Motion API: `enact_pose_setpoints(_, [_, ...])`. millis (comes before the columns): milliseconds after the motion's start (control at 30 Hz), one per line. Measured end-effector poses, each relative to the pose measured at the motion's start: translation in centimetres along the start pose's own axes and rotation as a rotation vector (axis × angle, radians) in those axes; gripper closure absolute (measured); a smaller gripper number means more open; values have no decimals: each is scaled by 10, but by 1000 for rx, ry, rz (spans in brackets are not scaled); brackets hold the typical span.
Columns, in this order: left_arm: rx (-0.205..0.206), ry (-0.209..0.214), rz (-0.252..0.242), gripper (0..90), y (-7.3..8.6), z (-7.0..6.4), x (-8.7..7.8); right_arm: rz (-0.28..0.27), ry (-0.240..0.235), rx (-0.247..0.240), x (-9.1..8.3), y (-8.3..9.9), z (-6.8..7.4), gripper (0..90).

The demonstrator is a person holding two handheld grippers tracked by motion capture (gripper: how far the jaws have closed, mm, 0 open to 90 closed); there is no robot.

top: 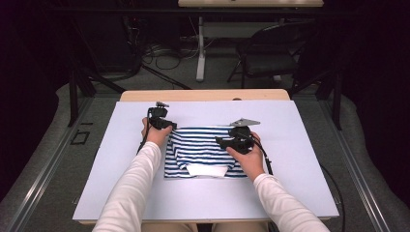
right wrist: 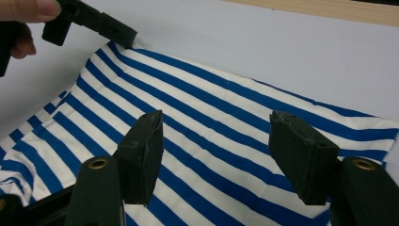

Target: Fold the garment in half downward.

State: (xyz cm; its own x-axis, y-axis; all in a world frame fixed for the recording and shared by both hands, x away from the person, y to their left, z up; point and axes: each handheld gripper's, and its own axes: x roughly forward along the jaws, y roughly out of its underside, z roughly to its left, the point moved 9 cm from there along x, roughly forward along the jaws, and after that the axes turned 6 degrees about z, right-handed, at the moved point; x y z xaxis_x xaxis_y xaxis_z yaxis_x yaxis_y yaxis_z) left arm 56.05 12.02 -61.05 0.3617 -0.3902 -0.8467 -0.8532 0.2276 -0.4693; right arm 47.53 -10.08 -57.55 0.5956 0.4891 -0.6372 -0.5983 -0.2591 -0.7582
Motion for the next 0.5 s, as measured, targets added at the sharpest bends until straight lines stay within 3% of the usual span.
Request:
enact_pose_setpoints(267, [8,-3,-5,857,0,-2,1,-2,-39,-23,6,3,23,360])
enact_pose_setpoints(500, [18,-11,-12,868,0,-3,0,12,-64,-49,14,9,44,360])
